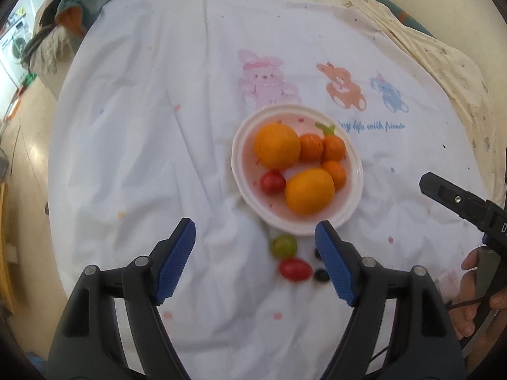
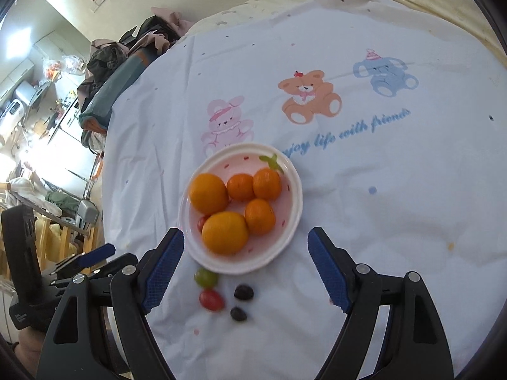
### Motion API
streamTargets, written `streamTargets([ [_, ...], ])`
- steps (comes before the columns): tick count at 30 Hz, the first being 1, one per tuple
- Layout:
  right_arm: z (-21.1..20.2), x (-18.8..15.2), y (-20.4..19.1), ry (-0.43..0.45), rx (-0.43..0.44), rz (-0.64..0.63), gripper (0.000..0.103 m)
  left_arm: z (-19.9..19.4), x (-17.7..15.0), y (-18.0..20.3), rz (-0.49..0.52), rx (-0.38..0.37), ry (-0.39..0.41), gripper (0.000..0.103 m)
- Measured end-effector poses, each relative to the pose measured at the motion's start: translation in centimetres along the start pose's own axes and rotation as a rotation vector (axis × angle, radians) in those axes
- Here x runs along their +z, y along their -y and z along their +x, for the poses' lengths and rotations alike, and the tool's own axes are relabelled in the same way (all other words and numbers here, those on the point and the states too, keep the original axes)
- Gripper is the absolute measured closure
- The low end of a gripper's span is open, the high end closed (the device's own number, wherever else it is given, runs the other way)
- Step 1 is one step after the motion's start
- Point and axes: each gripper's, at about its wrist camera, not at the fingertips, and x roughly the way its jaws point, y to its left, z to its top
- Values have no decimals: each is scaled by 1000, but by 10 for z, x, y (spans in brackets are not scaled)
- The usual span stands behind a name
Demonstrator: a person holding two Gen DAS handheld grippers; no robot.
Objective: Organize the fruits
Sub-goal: 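Lower the red tomato into the pink plate and open the left tool, then move the left tool to the elongated red tomato and grasp it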
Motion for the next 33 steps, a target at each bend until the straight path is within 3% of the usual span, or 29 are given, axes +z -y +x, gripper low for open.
streamTargets([
  [7, -16, -25, 15, 1, -48, 68, 20, 3, -32, 1, -18, -9, -20, 28],
  [13, -23, -42, 31, -5, -59, 157, 20, 33, -50, 6, -13, -49, -86, 31],
  [18, -17, -42, 42, -23, -56, 216, 20, 58, -66, 31, 98, -92, -125, 33],
  [21, -11, -42, 47, -49, -58, 234, 20, 66, -71, 44, 183, -113, -118, 47],
  [23, -4, -45, 54, -87, -16, 278, 20, 68, -72, 51, 229, -116, -105, 47],
  [33, 2, -45, 66, -127, 33, 324, 20, 92, -65, 55, 248, -76, -144, 52],
])
